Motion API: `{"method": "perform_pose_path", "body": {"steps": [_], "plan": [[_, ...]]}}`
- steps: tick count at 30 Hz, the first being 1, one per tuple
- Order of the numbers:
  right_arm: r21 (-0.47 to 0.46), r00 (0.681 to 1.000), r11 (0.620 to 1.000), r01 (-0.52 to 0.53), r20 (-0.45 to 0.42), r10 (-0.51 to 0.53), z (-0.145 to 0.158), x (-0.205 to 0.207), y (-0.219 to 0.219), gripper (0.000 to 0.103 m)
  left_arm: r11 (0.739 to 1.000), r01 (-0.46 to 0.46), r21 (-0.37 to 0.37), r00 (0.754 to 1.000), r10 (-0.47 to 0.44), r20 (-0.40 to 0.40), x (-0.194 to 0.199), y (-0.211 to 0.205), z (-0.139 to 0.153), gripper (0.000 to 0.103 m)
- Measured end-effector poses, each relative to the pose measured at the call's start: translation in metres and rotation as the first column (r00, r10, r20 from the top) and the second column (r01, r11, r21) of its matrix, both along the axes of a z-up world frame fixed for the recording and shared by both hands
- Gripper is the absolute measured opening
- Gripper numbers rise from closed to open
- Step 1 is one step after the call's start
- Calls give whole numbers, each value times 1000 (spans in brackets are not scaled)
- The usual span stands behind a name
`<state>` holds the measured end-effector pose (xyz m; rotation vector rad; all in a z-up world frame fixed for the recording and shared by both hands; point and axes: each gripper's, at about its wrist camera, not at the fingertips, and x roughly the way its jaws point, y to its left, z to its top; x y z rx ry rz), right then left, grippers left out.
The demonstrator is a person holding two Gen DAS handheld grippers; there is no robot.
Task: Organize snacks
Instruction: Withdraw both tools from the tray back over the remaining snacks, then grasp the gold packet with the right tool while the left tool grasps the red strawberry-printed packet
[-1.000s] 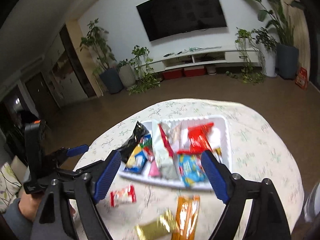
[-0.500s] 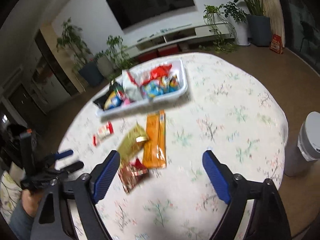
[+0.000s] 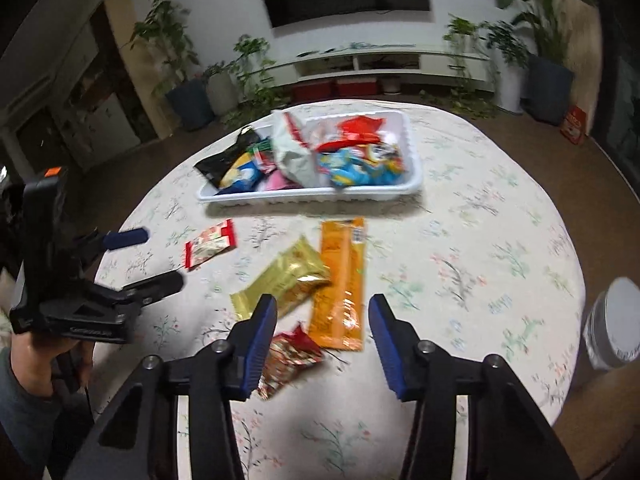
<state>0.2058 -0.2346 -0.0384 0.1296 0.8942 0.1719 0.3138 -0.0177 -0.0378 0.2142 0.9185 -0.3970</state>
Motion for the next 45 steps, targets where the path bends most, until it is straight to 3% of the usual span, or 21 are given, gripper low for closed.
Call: {"method": "perform_pose_path", "body": {"steps": [5, 9, 19, 26, 29, 36, 45], "plan": [[28, 998, 1000, 4, -66, -2, -12, 14, 7, 49, 999, -15, 29, 1000, 16, -20, 26, 6, -10, 102], [104, 992, 994, -22, -118, 35, -19, 20, 19, 49, 999, -2, 35, 998, 4, -60, 41, 9, -22, 102], [81, 968, 997, -1, -249, 22, -36, 46, 51, 49, 998, 57, 36, 994, -53, -99, 59, 12, -40, 101], [52, 958, 998, 39, -286, -23, -47, 58, 60, 49, 997, 81, 14, 991, -79, -107, 67, 13, -43, 71], [40, 960, 998, 58, -278, -45, -47, 64, 63, 50, 994, 104, 22, 989, -101, -106, 67, 12, -42, 63], [-53, 967, 998, 40, -250, -52, -49, 73, 77, 55, 994, 105, 37, 988, -100, -116, 62, 7, -41, 59], [-163, 977, 986, -11, -211, -24, -53, 77, 89, 53, 993, 116, 36, 988, -112, -104, 54, 5, -38, 43]]}}
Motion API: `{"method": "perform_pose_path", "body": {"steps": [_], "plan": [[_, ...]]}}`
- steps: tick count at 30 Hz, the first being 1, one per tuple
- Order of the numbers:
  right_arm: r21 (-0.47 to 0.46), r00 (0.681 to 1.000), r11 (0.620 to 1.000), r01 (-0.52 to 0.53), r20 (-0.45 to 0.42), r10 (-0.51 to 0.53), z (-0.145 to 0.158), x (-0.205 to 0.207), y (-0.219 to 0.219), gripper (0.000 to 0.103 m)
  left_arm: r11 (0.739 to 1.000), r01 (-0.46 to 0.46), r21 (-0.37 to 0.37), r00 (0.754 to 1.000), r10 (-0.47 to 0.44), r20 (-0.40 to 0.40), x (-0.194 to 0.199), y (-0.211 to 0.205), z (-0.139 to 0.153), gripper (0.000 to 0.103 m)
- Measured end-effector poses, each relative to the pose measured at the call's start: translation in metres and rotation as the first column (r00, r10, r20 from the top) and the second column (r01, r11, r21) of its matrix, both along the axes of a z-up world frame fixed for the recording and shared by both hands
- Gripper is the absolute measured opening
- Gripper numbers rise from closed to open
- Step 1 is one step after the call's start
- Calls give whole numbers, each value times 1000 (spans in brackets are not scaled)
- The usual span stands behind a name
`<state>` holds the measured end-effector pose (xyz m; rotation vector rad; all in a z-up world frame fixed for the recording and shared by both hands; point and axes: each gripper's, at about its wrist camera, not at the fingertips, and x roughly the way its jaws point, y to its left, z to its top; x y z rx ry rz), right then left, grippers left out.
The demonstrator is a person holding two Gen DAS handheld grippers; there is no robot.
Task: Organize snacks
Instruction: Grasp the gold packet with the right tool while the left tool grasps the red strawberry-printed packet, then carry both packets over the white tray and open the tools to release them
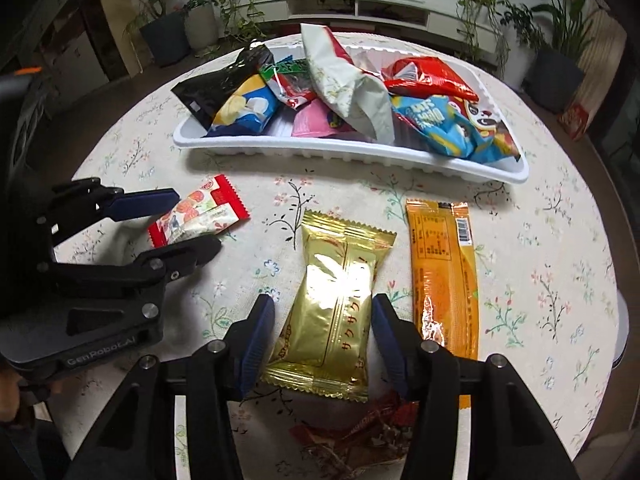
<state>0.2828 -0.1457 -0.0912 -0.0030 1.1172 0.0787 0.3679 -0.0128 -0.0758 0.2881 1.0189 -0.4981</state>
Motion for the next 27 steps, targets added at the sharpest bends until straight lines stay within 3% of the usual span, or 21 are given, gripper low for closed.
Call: {"method": "perform_pose_path", "body": {"steps": [5, 9, 20, 27], "plan": [[-11, 1000, 1000, -7, 4, 7, 0, 0, -1, 48, 1000, 3, 4, 1000, -3, 5, -3, -4, 0, 37], [-25, 999, 999, -33, 12, 33, 2, -4, 2, 34, 1000, 8, 19, 1000, -8, 10, -7, -6, 1, 37], [13, 998, 1000, -20, 54, 19, 11, -18, -4, 33, 1000, -24, 0, 1000, 24, 19, -20, 2, 7, 36], [41, 993, 999, -5, 119, 1, 37, -33, -24, 33, 995, -77, -67, 992, 83, 91, -33, 13, 36, 36]]}}
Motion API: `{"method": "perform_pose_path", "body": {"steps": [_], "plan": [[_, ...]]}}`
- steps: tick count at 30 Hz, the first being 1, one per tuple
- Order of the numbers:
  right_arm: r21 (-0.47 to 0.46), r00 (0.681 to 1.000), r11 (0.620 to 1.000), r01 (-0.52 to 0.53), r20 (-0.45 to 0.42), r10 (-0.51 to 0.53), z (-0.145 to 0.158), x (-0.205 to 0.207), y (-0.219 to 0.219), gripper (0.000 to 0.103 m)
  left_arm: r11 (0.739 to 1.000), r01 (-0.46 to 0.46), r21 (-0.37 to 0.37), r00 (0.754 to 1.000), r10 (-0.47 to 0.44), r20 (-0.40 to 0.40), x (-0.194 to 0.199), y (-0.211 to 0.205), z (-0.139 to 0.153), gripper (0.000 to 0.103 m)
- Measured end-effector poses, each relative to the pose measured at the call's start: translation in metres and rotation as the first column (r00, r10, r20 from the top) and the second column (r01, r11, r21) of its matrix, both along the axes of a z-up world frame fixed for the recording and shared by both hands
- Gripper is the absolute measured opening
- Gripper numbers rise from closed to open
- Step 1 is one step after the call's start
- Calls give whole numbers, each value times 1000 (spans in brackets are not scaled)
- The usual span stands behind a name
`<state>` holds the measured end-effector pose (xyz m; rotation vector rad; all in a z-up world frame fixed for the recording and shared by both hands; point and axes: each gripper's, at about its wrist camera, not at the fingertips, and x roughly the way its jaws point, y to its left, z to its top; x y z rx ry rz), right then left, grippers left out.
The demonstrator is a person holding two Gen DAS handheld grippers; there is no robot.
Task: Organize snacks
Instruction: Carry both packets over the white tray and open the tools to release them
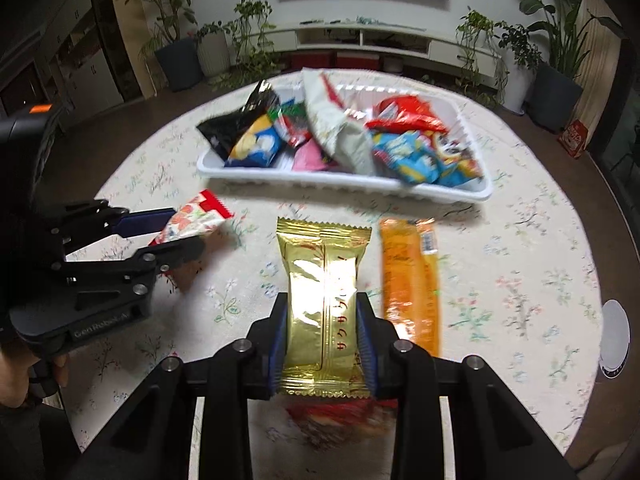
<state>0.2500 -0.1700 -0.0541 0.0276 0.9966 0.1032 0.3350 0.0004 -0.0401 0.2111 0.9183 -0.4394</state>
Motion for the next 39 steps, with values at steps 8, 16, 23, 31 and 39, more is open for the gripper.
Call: {"method": "perform_pose_path", "body": {"steps": [8, 16, 23, 31, 39], "plan": [[16, 997, 999, 32, 64, -33, 39, 20, -41, 33, 990, -89, -105, 994, 95, 47, 26, 18, 39, 36], [-65, 982, 997, 30, 190, -17, 91, 79, -59, 33, 980, -130, -151, 986, 144, 83, 90, 18, 79, 36], [-63, 985, 998, -22, 168, 32, 88, 147, -54, 33, 976, -145, -161, 987, 154, 46, 147, -2, 81, 36], [-71, 996, 997, -29, 77, 35, 41, 190, -47, 34, 980, -151, -127, 988, 152, -1, 174, -37, 48, 36], [-112, 998, 993, -45, 38, 50, 17, 203, -44, 34, 982, -170, -88, 985, 168, -28, 175, -51, 14, 36]]}}
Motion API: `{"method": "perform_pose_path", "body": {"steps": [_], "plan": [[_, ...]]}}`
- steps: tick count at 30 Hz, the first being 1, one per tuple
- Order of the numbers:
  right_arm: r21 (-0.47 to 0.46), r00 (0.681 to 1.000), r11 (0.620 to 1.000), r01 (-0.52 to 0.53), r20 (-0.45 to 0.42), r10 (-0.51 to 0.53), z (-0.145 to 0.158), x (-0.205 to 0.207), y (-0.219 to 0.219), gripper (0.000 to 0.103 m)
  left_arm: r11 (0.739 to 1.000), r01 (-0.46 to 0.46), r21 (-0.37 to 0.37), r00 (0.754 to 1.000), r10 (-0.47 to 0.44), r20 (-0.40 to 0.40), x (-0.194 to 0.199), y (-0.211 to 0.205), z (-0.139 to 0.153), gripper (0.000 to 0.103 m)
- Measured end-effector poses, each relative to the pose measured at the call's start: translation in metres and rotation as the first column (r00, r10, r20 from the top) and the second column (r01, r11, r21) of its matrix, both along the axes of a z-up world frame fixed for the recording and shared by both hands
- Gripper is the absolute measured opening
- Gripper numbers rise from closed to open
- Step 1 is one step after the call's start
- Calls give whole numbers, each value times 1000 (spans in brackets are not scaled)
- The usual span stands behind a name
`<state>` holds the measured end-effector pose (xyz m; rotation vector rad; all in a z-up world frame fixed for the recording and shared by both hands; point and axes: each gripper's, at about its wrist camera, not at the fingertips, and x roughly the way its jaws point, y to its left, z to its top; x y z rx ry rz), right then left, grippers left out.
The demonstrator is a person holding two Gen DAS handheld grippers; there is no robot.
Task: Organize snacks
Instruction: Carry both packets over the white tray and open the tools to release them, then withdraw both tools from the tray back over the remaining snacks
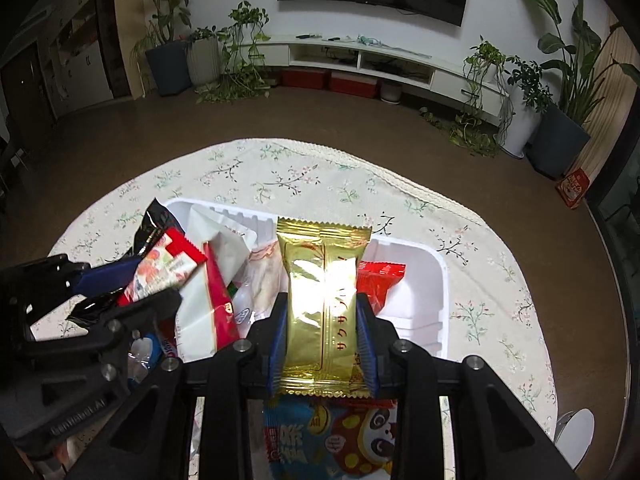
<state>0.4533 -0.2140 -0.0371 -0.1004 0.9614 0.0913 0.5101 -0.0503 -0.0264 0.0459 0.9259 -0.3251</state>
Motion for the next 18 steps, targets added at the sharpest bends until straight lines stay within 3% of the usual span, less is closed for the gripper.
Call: {"method": "perform_pose_path", "body": {"steps": [9, 13, 16, 18], "plan": [[-24, 1000, 999, -20, -24, 20, -12, 2, 8, 34, 1000, -11, 13, 1000, 11, 0, 4, -2, -12, 39], [-27, 999, 999, -23, -23, 23, -11, 2, 9, 35, 1000, -17, 14, 1000, 17, 10, 3, -2, -12, 52], [-24, 999, 999, -21, -27, 20, -10, 0, 9, 47, 1000, -18, 15, 1000, 18, 19, -2, -3, -9, 57], [-21, 1000, 1000, -21, -23, 20, -7, -3, 7, 48, 999, -28, 21, 999, 28, 30, -5, -2, -6, 67]]}}
